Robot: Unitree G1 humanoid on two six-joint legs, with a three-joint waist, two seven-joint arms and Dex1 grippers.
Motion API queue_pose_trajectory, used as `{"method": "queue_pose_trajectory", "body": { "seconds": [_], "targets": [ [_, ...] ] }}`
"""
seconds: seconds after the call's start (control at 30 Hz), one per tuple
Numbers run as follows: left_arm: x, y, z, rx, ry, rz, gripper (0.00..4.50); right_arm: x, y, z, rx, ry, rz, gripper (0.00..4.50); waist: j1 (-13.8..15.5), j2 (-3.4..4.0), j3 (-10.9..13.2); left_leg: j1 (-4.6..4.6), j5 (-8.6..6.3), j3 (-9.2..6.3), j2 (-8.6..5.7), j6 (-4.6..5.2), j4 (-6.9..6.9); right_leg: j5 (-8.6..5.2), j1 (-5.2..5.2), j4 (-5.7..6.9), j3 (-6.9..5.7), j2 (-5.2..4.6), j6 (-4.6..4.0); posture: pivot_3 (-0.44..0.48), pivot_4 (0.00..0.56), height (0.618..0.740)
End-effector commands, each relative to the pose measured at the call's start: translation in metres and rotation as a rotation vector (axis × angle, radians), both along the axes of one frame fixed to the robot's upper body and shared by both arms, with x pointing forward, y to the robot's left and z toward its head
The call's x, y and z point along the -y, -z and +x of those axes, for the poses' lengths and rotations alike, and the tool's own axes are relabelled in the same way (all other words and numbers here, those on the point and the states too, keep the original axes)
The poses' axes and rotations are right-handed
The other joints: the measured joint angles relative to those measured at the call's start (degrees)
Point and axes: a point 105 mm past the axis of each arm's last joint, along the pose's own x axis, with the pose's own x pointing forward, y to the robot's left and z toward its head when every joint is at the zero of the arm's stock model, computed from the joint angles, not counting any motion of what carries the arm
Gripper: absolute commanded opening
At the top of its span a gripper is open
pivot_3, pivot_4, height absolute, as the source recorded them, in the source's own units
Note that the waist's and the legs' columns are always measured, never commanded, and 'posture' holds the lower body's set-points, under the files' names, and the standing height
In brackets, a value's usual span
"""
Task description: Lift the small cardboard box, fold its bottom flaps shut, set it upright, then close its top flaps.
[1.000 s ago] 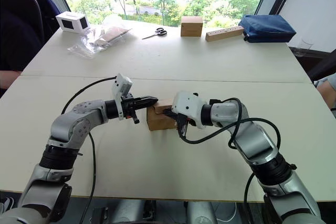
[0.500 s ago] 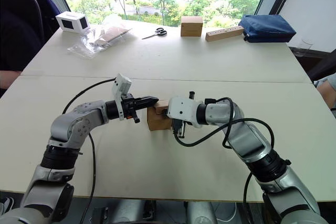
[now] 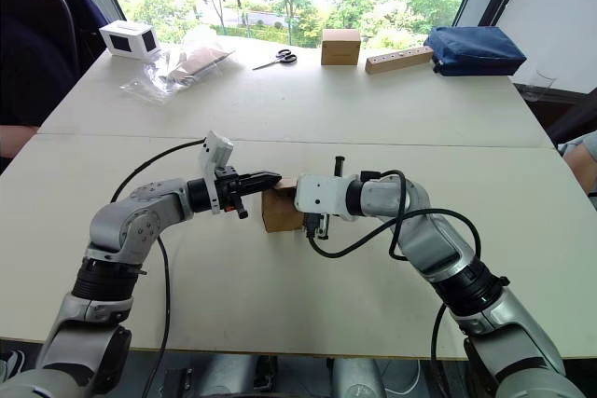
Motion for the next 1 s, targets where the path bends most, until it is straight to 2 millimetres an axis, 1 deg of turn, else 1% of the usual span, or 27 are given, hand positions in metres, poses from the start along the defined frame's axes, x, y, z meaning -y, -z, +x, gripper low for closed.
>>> {"method": "queue_pose_trajectory", "body": {
  "seconds": [0.03, 0.13, 0.23, 0.37, 0.57, 0.63, 0.67, 0.73, 0.77, 0.8, 1.0],
  "targets": [
    [0.008, 0.001, -0.008, 0.044, 0.052, 0.047, 0.14, -0.001, -0.005, 0.002, 0.012, 0.002, 0.009, 0.00, 0.0, 0.00, 0.0, 0.00, 0.00, 0.00, 0.00, 0.00, 0.00, 0.00, 0.00, 0.00, 0.00, 0.00, 0.00, 0.000, 0.150, 0.740],
    [0.008, 0.006, -0.008, 0.078, 0.061, 0.099, 0.14, -0.004, -0.012, -0.009, -0.053, -0.037, 0.074, 0.00, 0.0, 0.00, 0.0, 0.03, 0.00, 0.00, 0.00, 0.00, 0.00, 0.00, 0.04, -0.01, 0.00, -0.01, 0.00, 0.000, 0.150, 0.740],
    [0.006, 0.009, -0.005, 0.112, 0.060, 0.145, 0.14, 0.000, -0.015, -0.016, -0.091, -0.050, 0.093, 0.00, 0.1, 0.00, 0.0, 0.04, -0.03, -0.01, 0.02, 0.05, 0.00, 0.00, 0.06, -0.01, 0.00, 0.00, 0.00, 0.000, 0.150, 0.740],
    [0.004, 0.011, -0.003, 0.149, 0.064, 0.189, 0.14, 0.007, -0.016, -0.018, -0.118, -0.032, 0.097, 0.00, 0.0, 0.00, 0.0, 0.06, -0.04, 0.00, 0.01, 0.06, 0.00, 0.00, 0.08, -0.02, 0.00, -0.02, 0.00, 0.000, 0.150, 0.740],
    [0.003, 0.011, -0.001, 0.178, 0.067, 0.212, 0.14, 0.009, -0.019, -0.018, -0.128, -0.017, 0.120, 0.00, 0.0, 0.00, 0.0, 0.09, -0.04, 0.00, 0.01, 0.07, 0.00, 0.00, 0.09, -0.02, 0.00, -0.01, -0.01, 0.000, 0.150, 0.740],
    [0.002, 0.010, -0.001, 0.194, 0.071, 0.222, 0.14, 0.010, -0.023, -0.018, -0.144, -0.008, 0.160, 0.00, 0.0, 0.00, 0.0, 0.09, -0.04, 0.00, 0.02, 0.07, 0.00, 0.00, 0.10, -0.02, 0.00, -0.01, -0.01, 0.000, 0.150, 0.740],
    [0.002, 0.006, -0.001, 0.197, 0.069, 0.206, 0.14, 0.011, -0.027, -0.017, -0.152, 0.004, 0.195, 0.00, 0.0, 0.00, 0.0, 0.09, -0.04, 0.00, 0.02, 0.07, 0.00, 0.00, 0.10, -0.02, 0.00, -0.01, -0.01, 0.000, 0.150, 0.740],
    [0.000, -0.024, 0.000, 0.169, 0.049, 0.044, 0.14, 0.016, -0.040, -0.010, -0.169, 0.041, 0.306, 0.00, 0.0, 0.00, 0.0, 0.09, -0.04, 0.00, 0.02, 0.07, 0.00, 0.00, 0.09, -0.01, 0.00, -0.01, -0.01, 0.000, 0.150, 0.740],
    [-0.002, -0.035, 0.000, 0.163, 0.048, -0.001, 0.14, 0.019, -0.044, -0.007, -0.170, 0.058, 0.344, 0.00, 0.0, -0.01, 0.0, 0.09, -0.04, -0.01, 0.03, 0.07, 0.00, 0.00, 0.10, -0.01, 0.00, -0.01, 0.00, 0.000, 0.150, 0.740],
    [-0.003, -0.041, -0.001, 0.159, 0.049, -0.022, 0.14, 0.021, -0.047, -0.005, -0.170, 0.068, 0.363, 0.00, 0.0, -0.02, 0.0, 0.07, -0.04, -0.02, 0.06, 0.07, 0.00, 0.00, 0.09, 0.00, 0.00, -0.01, 0.00, 0.000, 0.150, 0.740],
    [-0.004, -0.051, -0.007, 0.194, 0.062, 0.017, 0.14, 0.022, -0.045, 0.005, -0.140, 0.108, 0.362, 0.00, -0.1, -0.01, 0.0, 0.04, -0.04, -0.01, 0.05, 0.07, -0.01, 0.00, 0.06, -0.02, 0.00, -0.01, 0.00, 0.000, 0.150, 0.740]
  ]
}}
